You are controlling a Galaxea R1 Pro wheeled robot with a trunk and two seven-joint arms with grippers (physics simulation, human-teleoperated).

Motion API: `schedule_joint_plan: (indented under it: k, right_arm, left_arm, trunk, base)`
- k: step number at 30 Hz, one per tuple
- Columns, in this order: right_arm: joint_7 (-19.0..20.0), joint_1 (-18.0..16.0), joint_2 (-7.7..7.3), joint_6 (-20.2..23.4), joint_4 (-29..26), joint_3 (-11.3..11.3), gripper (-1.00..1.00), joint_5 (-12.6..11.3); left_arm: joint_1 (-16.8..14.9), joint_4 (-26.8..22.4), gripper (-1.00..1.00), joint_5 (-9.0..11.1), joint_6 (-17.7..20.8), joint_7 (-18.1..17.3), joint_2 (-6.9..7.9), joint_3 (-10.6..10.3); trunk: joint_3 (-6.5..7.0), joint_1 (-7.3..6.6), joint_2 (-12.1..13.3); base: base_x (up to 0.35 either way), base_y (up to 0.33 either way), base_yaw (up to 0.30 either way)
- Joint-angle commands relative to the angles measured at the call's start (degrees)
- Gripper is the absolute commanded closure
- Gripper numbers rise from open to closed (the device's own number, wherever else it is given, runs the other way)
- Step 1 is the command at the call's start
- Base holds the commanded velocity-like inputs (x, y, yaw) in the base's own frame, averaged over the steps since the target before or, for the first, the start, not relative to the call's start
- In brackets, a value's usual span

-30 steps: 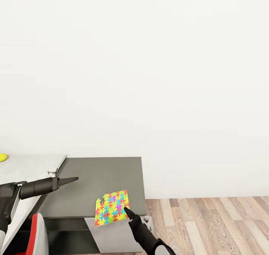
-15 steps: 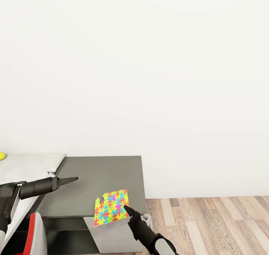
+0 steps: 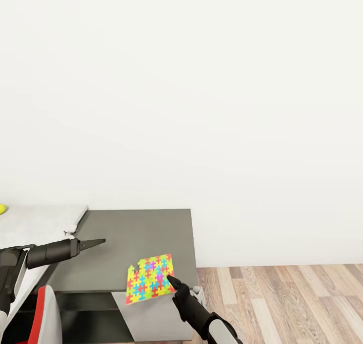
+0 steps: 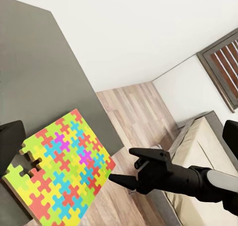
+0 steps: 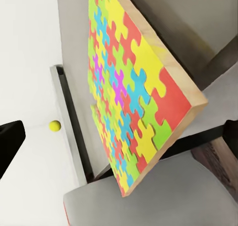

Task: Put all the toys in the child's room - the three board games (two on the bed and one on the table), the two jigsaw puzzles on the table, and the tennis ball on the table - inside the toy box on the table in the child's room.

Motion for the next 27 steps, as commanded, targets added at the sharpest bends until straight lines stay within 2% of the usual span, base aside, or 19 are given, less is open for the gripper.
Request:
schedule_joint_plan:
  k: [1, 16, 20, 23, 27]
  right_arm:
    - [0.02, -0.04, 0.00, 0.19, 0.02, 0.04, -1.00, -0.40]
    - [-0.34, -0.04, 0.00, 0.83, 0.91, 0.45, -1.00, -0.32]
    - [-0.33, -0.04, 0.00, 1.29, 1.11, 0.58, -1.00, -0.25]
    - [-0.33, -0.04, 0.00, 1.38, 1.15, 1.41, -1.00, -0.22]
    - [-0.33, -0.04, 0.00, 1.35, 1.16, 3.01, -1.00, -0.20]
  left_arm:
    - [-0.08, -0.04, -1.00, -0.60, 0.60, -0.50, -0.03, 0.13]
    - [-0.07, -0.04, -1.00, -0.55, 0.56, -0.50, 0.05, 0.13]
    - [-0.09, -0.04, -1.00, -0.56, 0.56, -0.50, 0.06, 0.13]
    - [-0.08, -0.04, -1.00, -0.56, 0.57, -0.50, 0.06, 0.13]
    - [-0.10, -0.04, -1.00, -0.54, 0.59, -0.50, 0.06, 0.13]
  trunk:
    - [-0.07, 0.00, -0.05]
    - [-2.58, 3.08, -5.66]
    - [-2.76, 3.30, -6.06]
    - [-3.30, 3.96, -7.27]
    - [-3.30, 3.96, -7.27]
  base:
    - [0.000, 0.000, 0.000]
    - [0.000, 0.000, 0.000]
    - [0.000, 0.000, 0.000]
    - [0.000, 0.000, 0.000]
    - [0.000, 0.000, 0.000]
